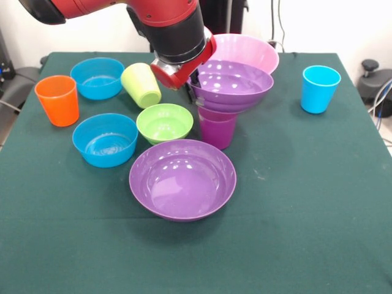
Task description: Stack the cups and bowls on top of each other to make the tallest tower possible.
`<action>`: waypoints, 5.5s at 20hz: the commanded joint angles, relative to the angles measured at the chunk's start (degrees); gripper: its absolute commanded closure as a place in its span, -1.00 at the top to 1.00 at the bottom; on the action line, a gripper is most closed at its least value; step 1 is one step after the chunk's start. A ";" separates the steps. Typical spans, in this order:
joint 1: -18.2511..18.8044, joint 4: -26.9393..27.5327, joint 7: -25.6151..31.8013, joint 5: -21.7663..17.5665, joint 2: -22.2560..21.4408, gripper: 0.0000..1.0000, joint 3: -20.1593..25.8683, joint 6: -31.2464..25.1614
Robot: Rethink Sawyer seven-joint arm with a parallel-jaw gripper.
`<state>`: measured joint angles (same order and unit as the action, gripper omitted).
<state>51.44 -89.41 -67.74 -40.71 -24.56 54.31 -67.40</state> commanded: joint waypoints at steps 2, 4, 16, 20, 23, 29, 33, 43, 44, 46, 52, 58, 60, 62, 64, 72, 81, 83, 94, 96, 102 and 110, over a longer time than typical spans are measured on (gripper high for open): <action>-2.16 1.43 19.39 -4.66 0.56 -1.00 -2.00 -2.73; -2.23 1.55 19.39 -4.73 0.61 -1.00 -2.02 -2.74; -2.31 1.48 19.27 -5.04 0.38 -1.00 -1.94 -2.77; -2.39 1.55 19.40 -5.27 0.42 -1.00 -1.97 -2.75; -2.45 1.54 19.43 -5.29 0.42 -1.00 -1.96 -2.88; -2.40 1.56 19.46 -5.33 0.57 -1.00 -1.96 -2.90; -2.33 1.50 19.49 -5.39 0.74 -1.00 -1.94 -2.73; -2.56 1.30 19.13 -5.74 0.84 -1.00 -2.27 -2.83; -2.54 1.26 19.20 -5.71 0.84 -1.00 -2.23 -2.88; -2.56 1.21 19.31 -5.72 0.84 -1.00 -2.20 -2.94; -2.68 1.19 19.32 -5.81 0.80 1.00 -2.17 -2.96; -2.64 1.02 19.15 -5.83 0.78 1.00 -2.15 -2.65; -2.66 0.95 19.08 -5.84 0.74 1.00 -2.15 -2.60; -2.62 0.86 19.05 -5.80 0.72 1.00 -2.12 -2.56; -2.56 0.83 18.97 -5.78 0.74 1.00 -2.10 -2.42; -1.78 0.21 18.45 -4.87 -0.43 1.00 -1.19 -1.91; -0.36 -0.06 19.23 -2.62 -3.71 1.00 0.81 -3.03; -0.27 0.23 19.43 -1.85 -4.58 1.00 1.23 -3.74; 0.59 2.38 22.17 0.71 -8.29 1.00 2.91 -7.35; 0.59 2.84 22.58 0.18 -8.19 1.00 2.67 -7.37; -0.31 6.94 26.25 -4.12 -7.18 1.00 0.52 -9.10; -0.52 12.00 31.71 -5.83 -4.00 1.00 0.09 -10.64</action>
<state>52.63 -83.24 -60.87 -41.58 -32.05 57.12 -72.50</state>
